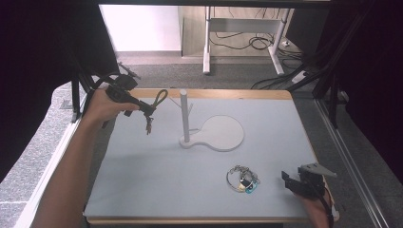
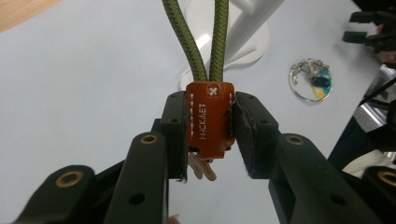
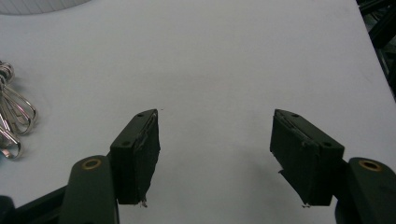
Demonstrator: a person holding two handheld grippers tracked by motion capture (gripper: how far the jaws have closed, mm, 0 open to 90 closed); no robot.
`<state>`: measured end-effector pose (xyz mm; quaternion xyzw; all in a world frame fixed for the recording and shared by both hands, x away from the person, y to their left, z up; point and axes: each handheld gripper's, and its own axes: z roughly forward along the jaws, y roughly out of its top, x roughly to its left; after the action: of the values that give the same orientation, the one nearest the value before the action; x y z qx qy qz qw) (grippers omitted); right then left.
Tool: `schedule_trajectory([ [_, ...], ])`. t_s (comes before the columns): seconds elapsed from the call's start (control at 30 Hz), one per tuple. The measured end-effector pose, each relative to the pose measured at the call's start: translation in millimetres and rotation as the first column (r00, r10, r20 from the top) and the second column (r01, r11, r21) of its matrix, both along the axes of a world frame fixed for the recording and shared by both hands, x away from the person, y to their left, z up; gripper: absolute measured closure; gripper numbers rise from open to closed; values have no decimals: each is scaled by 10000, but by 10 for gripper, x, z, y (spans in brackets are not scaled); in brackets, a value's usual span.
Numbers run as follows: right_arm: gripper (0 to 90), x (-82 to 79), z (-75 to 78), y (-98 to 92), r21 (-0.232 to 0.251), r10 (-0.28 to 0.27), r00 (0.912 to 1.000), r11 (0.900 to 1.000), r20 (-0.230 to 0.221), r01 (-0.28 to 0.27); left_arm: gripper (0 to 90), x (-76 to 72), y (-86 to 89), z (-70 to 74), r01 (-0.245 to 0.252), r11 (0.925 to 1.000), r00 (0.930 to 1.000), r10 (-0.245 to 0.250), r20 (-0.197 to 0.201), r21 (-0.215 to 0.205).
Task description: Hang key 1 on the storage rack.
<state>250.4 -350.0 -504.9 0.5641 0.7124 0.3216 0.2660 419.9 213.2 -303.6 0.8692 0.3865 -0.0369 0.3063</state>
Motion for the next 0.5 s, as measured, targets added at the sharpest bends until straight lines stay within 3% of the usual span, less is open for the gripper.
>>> schedule_trajectory([
  [0.5,330,-1,-1,-6,-45,-49,10000,10000,24,49,668,26,-130,-49,314,9995,9995,-313,-56,59],
])
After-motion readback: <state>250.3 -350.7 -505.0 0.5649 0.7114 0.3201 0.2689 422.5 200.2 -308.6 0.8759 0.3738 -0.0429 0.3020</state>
